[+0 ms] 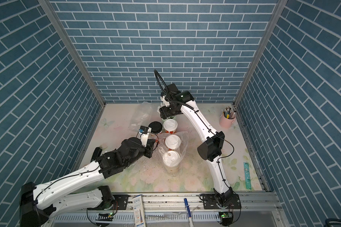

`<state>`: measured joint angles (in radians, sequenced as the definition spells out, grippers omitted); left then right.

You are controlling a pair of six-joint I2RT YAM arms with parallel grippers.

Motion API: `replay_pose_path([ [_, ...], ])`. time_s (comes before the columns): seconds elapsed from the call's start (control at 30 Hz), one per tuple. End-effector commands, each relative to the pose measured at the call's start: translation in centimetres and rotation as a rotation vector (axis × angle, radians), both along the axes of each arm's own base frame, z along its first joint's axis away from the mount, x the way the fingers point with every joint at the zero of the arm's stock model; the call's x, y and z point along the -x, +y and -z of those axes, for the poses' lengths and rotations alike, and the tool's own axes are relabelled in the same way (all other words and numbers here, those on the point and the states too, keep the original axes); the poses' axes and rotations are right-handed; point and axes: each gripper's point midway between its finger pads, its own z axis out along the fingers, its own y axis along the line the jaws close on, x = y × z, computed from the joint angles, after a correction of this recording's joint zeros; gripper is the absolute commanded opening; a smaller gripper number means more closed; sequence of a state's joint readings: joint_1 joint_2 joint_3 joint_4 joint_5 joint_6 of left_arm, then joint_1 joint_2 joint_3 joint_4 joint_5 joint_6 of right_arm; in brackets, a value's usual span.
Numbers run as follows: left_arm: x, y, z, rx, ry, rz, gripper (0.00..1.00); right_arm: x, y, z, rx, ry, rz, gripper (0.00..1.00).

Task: Pack milk tea into plastic carrier bags
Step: Pick up the straw from the container.

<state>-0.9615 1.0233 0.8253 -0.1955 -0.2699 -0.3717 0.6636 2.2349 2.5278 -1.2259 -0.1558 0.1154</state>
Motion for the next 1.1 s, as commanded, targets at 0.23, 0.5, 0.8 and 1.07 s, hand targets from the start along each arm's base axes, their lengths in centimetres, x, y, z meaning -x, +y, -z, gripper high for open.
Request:
replay_pose_path([
  [0.23, 0.0, 0.2, 0.5, 0.012, 0.01, -0.007, 0.0, -1.0, 0.1, 2.6, 0.091, -0.018, -0.029, 0.66],
  [0.5, 0.0, 0.4, 0.5, 0.013, 0.008, -0.015, 0.0, -2.3, 0.4, 3.2, 0.118, -0.067, -0.003, 0.58],
  [0.8, 0.1, 1.0, 0.3, 0.014, -0.003, -0.031, 0.0, -3.4, 0.9, 3.8, 0.129, -0.1, 0.013, 0.52],
  [1.07, 0.2, 1.5, 0.2, 0.012, -0.011, -0.042, 0.0, -4.2, 0.9, 4.0, 0.144, -0.133, 0.032, 0.45],
])
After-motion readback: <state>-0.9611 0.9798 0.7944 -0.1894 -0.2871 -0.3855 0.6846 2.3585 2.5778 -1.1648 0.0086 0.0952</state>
